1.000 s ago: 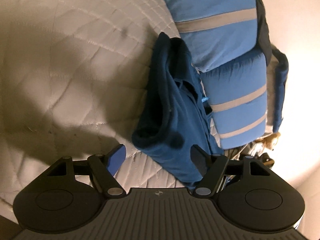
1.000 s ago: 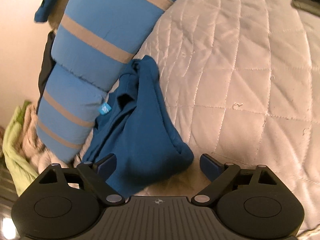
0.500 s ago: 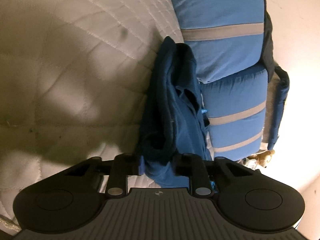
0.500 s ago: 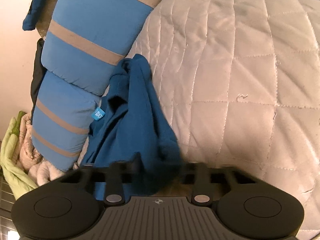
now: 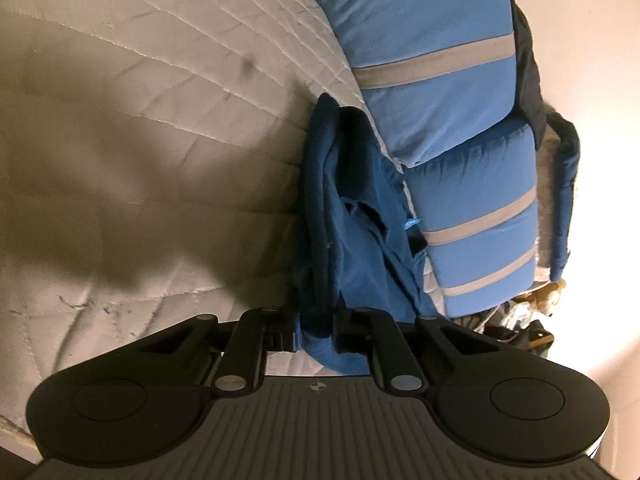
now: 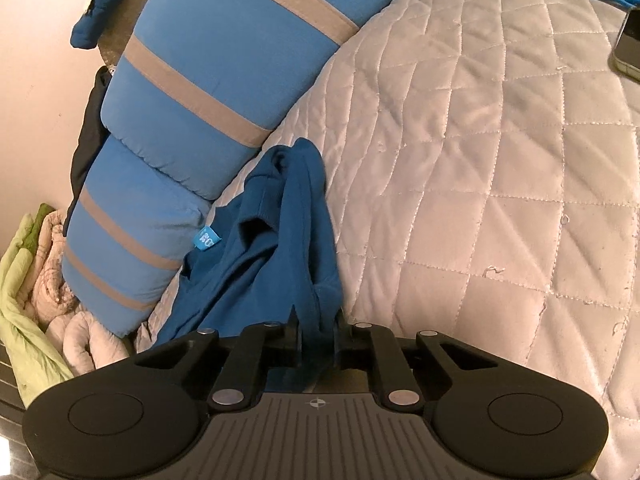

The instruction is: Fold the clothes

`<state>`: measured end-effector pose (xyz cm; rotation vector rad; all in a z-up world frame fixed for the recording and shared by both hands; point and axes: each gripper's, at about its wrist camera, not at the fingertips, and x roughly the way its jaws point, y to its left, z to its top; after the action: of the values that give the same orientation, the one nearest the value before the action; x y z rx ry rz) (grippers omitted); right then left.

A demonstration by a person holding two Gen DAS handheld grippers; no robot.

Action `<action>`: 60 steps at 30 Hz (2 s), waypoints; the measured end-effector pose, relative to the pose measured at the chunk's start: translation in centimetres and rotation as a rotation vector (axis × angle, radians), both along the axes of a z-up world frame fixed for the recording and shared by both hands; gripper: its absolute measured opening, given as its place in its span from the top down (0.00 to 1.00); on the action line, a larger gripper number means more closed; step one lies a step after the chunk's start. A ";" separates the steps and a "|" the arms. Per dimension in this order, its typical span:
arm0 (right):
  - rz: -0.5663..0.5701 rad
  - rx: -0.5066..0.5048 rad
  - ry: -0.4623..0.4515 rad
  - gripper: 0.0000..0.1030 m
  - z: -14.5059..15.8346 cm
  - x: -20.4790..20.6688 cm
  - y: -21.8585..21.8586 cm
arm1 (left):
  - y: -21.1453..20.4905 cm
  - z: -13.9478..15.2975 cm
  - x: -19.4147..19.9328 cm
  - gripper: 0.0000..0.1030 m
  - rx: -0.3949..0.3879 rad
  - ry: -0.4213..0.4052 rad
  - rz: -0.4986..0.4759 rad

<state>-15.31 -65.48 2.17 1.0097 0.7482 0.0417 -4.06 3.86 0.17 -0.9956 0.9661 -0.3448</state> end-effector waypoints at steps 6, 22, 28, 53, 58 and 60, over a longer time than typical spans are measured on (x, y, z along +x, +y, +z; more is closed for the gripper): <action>0.011 0.002 -0.002 0.84 -0.3 -0.2 0.2 | 0.0 -0.3 0.0 0.84 0.010 0.006 -0.002; 0.088 -0.241 -0.115 0.03 4.1 0.9 0.2 | 1.0 5.8 0.6 0.45 0.318 -0.130 0.039; 0.170 -0.404 -0.136 0.03 5.7 2.4 2.4 | -2.0 7.5 1.5 0.45 0.537 -0.227 -0.029; 0.392 -0.859 -0.196 0.31 5.7 8.5 9.4 | -13.5 5.7 4.4 0.46 1.120 -0.528 -0.387; 0.417 -0.883 -0.184 0.38 4.9 9.9 10.1 | -13.9 5.2 5.2 0.48 1.103 -0.518 -0.404; 0.421 -0.885 -0.177 0.46 4.6 10.5 10.3 | -14.1 5.0 5.6 0.51 1.100 -0.512 -0.410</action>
<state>-4.83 -55.18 6.74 -0.0018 0.6994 0.1473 1.52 -10.19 5.19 0.2960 0.7061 -0.3148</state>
